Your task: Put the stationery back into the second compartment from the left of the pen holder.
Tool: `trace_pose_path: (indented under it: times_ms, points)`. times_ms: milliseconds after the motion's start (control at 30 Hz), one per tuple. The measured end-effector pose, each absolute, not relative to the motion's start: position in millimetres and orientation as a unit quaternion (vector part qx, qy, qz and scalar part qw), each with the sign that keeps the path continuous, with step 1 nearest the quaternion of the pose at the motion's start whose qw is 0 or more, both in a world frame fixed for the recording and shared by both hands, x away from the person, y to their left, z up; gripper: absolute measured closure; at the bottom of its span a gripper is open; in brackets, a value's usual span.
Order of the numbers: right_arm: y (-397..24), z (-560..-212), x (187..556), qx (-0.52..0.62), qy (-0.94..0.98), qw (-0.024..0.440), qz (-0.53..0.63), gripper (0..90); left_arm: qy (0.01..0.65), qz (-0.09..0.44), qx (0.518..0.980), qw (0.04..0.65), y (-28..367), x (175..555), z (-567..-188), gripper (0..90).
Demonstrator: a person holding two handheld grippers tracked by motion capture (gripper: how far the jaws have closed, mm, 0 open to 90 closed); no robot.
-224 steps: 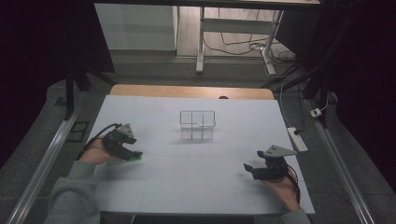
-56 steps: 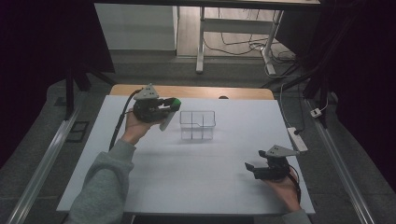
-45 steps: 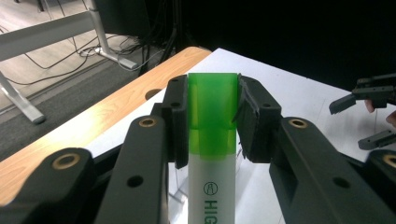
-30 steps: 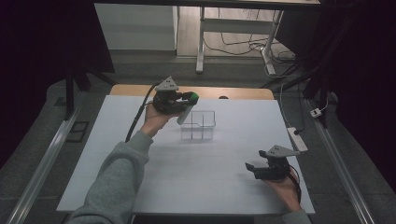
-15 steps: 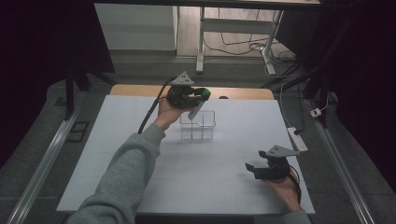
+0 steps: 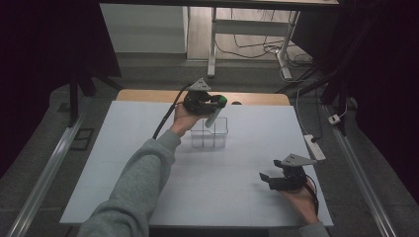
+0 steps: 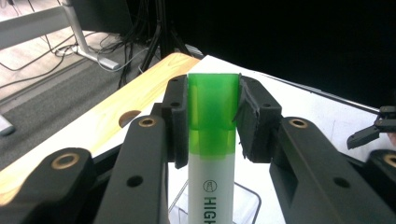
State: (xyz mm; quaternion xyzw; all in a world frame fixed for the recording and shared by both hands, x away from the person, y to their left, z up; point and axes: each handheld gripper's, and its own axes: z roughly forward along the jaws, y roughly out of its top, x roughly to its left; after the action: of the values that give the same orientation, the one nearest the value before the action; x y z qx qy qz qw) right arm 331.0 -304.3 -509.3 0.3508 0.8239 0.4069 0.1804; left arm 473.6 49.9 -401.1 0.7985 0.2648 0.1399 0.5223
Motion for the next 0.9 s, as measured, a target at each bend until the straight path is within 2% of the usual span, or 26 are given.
trace_pose_path:
  times_ms: [200, 300, 433, 700, 900]
  points:
    - [-303.3, -510.5, 331.4, 0.349, 0.826, 0.174, 0.407, 18.9, 0.269, 0.133, 0.802, 0.516, 51.8, 474.7, -411.8, 64.7]
    - [-303.0, -510.7, 331.3, 0.35, 0.827, 0.174, 0.404, 18.9, 0.274, 0.13, 0.804, 0.511, 53.7, 474.8, -415.5, 52.1]
    - [-302.9, -511.3, 331.8, 0.349, 0.828, 0.173, 0.403, 18.9, 0.27, 0.124, 0.807, 0.51, 56.7, 473.1, -416.4, 47.8]
    - [-302.5, -511.3, 331.7, 0.349, 0.827, 0.174, 0.404, 19.0, 0.271, 0.123, 0.815, 0.498, 66.9, 466.4, -417.0, 42.3]
    - [-303.9, -509.4, 330.3, 0.351, 0.824, 0.176, 0.408, 18.9, 0.266, 0.13, 0.821, 0.487, 78.9, 455.2, -416.8, 42.3]
